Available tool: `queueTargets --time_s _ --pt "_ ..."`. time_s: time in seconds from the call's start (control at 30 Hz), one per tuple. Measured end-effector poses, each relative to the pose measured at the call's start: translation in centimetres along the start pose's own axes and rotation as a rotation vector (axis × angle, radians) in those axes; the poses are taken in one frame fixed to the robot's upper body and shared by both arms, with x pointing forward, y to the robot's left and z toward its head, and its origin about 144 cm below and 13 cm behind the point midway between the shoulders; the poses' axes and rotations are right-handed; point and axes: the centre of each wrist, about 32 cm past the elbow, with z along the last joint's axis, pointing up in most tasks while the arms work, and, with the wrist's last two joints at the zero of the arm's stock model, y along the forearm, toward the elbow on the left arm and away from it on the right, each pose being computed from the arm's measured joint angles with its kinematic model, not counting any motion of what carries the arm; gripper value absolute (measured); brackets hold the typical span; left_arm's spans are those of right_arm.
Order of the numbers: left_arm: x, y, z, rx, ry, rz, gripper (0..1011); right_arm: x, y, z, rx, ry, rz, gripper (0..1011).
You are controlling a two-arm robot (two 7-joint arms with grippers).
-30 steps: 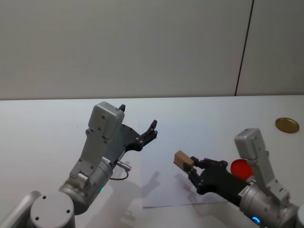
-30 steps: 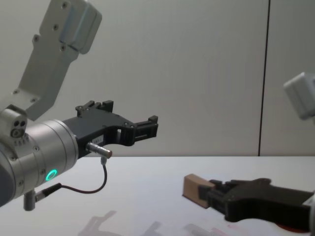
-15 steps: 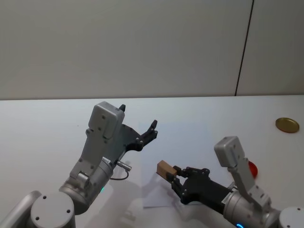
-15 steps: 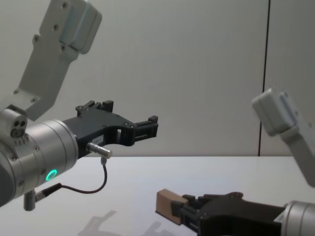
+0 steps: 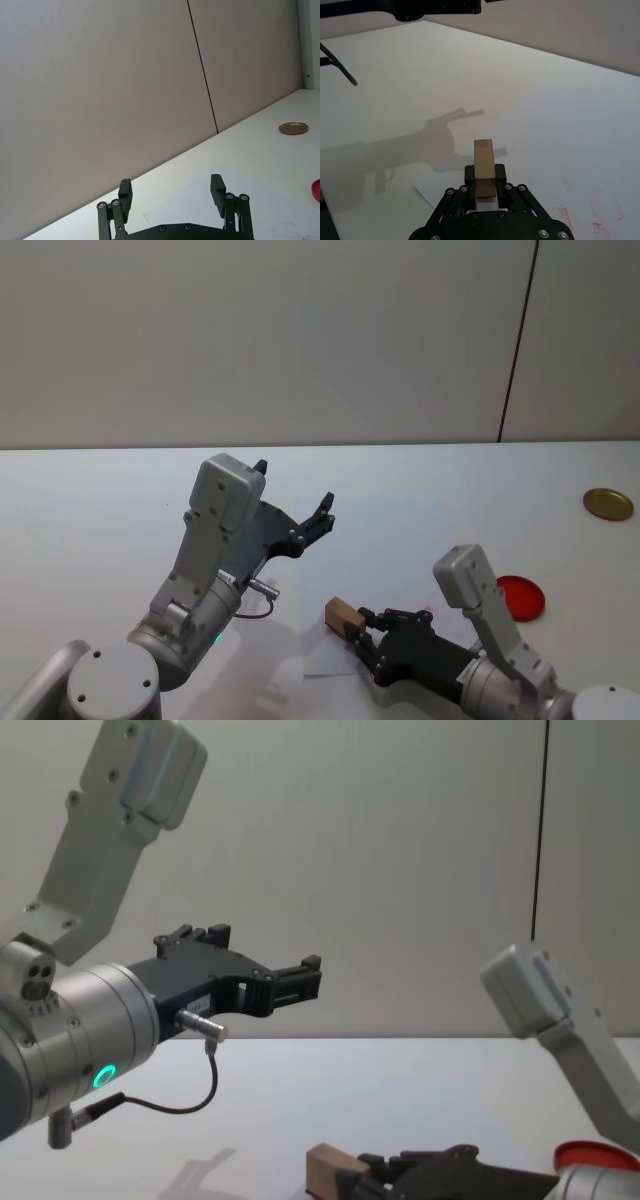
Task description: Use the one hand to pick up the stamp and affix it onto the A4 paper.
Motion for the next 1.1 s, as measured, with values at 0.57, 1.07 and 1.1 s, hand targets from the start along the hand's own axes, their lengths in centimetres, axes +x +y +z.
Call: queueTargets --time_s 0.57,1.07,1.1 --pt "0.0 0.0 0.0 0.0 0.0 0.0 993 0.4 0.5 -0.4 -0.042 -0.02 0.022 216" --pt "0.0 0.0 0.0 0.0 0.0 0.0 993 1.3 0.0 0.1 -0.04 0.001 0.015 214" --pt "0.0 0.0 0.0 0.0 0.0 0.0 993 1.5 -0.1 0.2 -0.03 0.006 0.004 214"
